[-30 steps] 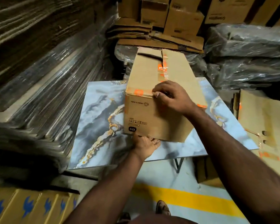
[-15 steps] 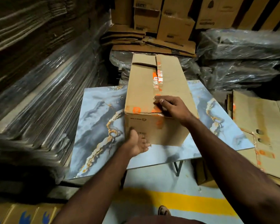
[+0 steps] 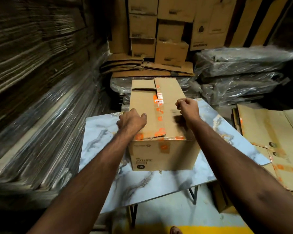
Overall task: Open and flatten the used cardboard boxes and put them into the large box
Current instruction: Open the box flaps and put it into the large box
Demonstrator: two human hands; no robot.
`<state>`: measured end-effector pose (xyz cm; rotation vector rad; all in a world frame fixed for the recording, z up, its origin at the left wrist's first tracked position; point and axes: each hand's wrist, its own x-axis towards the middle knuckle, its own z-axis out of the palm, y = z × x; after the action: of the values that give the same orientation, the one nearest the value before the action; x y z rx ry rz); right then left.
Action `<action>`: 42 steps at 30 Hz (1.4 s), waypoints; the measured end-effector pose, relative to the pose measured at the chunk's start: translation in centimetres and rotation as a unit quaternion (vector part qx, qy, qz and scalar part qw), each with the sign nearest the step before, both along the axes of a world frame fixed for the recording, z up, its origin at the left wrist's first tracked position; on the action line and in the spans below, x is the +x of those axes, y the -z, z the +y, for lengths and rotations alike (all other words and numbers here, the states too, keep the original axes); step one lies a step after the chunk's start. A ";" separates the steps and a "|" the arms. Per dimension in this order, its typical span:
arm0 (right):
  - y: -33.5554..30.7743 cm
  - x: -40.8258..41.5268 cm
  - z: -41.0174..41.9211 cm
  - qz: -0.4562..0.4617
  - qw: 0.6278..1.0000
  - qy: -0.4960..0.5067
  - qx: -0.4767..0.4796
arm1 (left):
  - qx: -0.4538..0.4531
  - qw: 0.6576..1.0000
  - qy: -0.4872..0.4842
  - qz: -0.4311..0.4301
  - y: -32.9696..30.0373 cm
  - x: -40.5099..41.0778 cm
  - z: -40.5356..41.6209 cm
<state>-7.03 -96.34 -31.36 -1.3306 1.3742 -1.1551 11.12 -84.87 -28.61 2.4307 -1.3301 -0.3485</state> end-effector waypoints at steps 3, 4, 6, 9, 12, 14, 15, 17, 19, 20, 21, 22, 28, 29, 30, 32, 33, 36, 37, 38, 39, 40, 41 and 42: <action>-0.2 1.0 -2.1 0.025 1.000 -0.003 -0.009 | 0.074 0.997 -0.008 0.030 -0.1 -1.1 -2.8; -0.3 1.4 -2.9 0.027 1.000 -0.003 -0.012 | 0.103 0.993 -0.014 0.047 0.0 -1.4 -3.8; -0.3 2.1 -4.3 0.017 1.000 -0.004 -0.015 | 0.148 0.985 -0.035 0.079 0.4 -1.8 -5.9; -0.7 3.1 -5.7 -0.030 1.000 0.002 0.001 | 0.190 0.976 -0.069 0.083 0.1 -2.4 -8.6; -0.5 3.4 -6.7 -0.047 0.998 0.019 0.026 | 0.227 0.965 -0.099 0.086 -0.2 -2.5 -10.7; 0.1 3.3 -6.7 -0.075 0.996 0.030 0.049 | 0.260 0.957 -0.108 0.073 -0.2 -2.8 -11.8; 0.4 3.2 -6.8 -0.083 0.994 0.039 0.058 | 0.274 0.954 -0.104 0.061 -0.1 -3.0 -12.4; 0.8 2.8 -7.0 -0.096 0.991 0.070 0.067 | 0.287 0.952 -0.097 0.041 0.0 -3.5 -13.1; 1.2 2.6 -7.5 -0.132 0.984 0.090 0.073 | 0.293 0.951 -0.100 0.028 0.3 -3.5 -13.7; 1.5 2.6 -7.8 -0.143 0.982 0.096 0.077 | 0.298 0.948 -0.103 0.025 0.4 -3.4 -14.0; 1.7 2.5 -8.0 -0.146 0.981 0.101 0.074 | 0.305 0.946 -0.106 0.024 0.4 -3.3 -14.2; 1.8 2.5 -8.0 -0.138 0.983 0.100 0.070 | 0.311 0.944 -0.106 0.021 0.4 -3.2 -14.4; 2.5 2.5 -7.8 -0.079 0.995 0.068 -0.002 | 0.314 0.944 -0.097 0.026 0.2 -3.1 -14.5; 2.5 2.6 -7.8 -0.070 0.996 0.064 -0.008 | 0.315 0.944 -0.090 0.023 0.2 -3.1 -14.5; 2.5 2.6 -7.7 -0.061 0.996 0.060 -0.012 | 0.315 0.945 -0.083 0.019 0.2 -3.1 -14.4; 2.5 2.8 -7.4 -0.045 0.998 0.047 -0.027 | 0.305 0.949 -0.079 0.017 0.5 -3.1 -14.1; 2.5 2.9 -7.3 -0.033 0.998 0.039 -0.034 | 0.299 0.951 -0.079 0.012 0.7 -3.1 -14.1; 2.5 2.8 -7.3 0.016 0.998 0.018 -0.055 | 0.271 0.959 -0.078 0.020 0.7 -2.3 -14.2; 2.7 2.7 -7.3 0.055 0.996 0.009 -0.074 | 0.251 0.964 -0.072 0.042 0.5 -1.8 -14.1; 2.9 2.7 -7.2 0.101 0.990 -0.003 -0.095 | 0.223 0.970 -0.060 0.073 0.0 -1.1 -13.8; 3.1 2.7 -7.1 0.148 0.983 -0.015 -0.108 | 0.198 0.973 -0.048 0.111 -0.4 -0.6 -13.7; 3.1 2.7 -7.0 0.193 0.974 -0.029 -0.114 | 0.179 0.972 -0.042 0.147 -0.8 -0.1 -13.5; 3.1 2.8 -6.8 0.236 0.963 -0.046 -0.121 | 0.166 0.971 -0.039 0.170 -1.1 0.3 -13.1; 2.8 3.0 -6.4 0.282 0.948 -0.067 -0.133 | 0.162 0.969 -0.039 0.182 -1.4 0.7 -12.8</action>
<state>-4.03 -102.78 -34.19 -2.0299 1.5219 -0.9224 11.83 -97.68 -27.21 2.4976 -1.0820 -1.0051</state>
